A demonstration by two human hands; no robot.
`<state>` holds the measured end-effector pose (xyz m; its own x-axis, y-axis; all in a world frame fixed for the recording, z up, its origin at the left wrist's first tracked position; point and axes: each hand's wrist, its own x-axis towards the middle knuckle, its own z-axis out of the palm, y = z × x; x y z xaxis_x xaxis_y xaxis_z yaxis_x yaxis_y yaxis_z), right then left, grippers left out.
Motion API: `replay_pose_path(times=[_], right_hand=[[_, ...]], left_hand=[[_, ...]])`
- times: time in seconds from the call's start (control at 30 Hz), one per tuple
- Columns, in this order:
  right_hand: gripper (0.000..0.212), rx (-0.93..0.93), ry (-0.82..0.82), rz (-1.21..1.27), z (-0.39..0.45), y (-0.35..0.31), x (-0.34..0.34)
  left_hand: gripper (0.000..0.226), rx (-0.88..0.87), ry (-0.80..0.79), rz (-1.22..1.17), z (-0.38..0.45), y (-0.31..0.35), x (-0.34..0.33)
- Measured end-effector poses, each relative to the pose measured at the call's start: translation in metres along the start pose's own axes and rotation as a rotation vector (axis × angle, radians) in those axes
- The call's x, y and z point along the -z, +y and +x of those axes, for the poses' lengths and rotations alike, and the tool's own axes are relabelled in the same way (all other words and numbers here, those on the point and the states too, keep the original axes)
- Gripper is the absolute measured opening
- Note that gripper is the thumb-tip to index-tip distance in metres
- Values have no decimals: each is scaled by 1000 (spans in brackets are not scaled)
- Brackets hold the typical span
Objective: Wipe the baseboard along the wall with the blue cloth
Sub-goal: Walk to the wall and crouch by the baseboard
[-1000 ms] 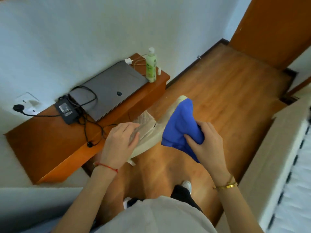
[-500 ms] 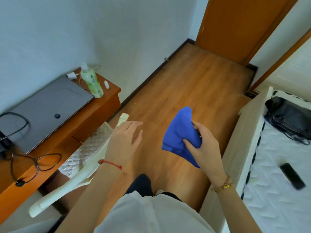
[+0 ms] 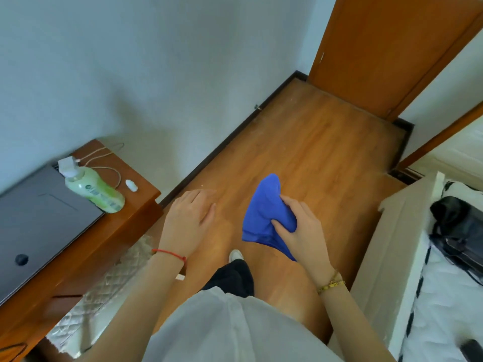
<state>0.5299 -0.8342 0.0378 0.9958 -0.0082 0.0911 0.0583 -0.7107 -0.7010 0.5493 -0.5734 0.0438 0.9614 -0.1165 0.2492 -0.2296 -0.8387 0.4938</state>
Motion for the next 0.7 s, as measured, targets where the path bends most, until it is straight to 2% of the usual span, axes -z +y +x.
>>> replay_pose_path(times=[0.2, 0.43, 0.7], right_hand=[[48, 67, -29, -23, 135, 2, -3], [48, 77, -93, 2, 251, 15, -17], [42, 200, -283, 29, 383, 40, -46]], left_hand=[[26, 89, -15, 1, 115, -23, -15], [28, 225, -16, 50, 200, -48, -27], [28, 431, 54, 84, 281, -69, -66]])
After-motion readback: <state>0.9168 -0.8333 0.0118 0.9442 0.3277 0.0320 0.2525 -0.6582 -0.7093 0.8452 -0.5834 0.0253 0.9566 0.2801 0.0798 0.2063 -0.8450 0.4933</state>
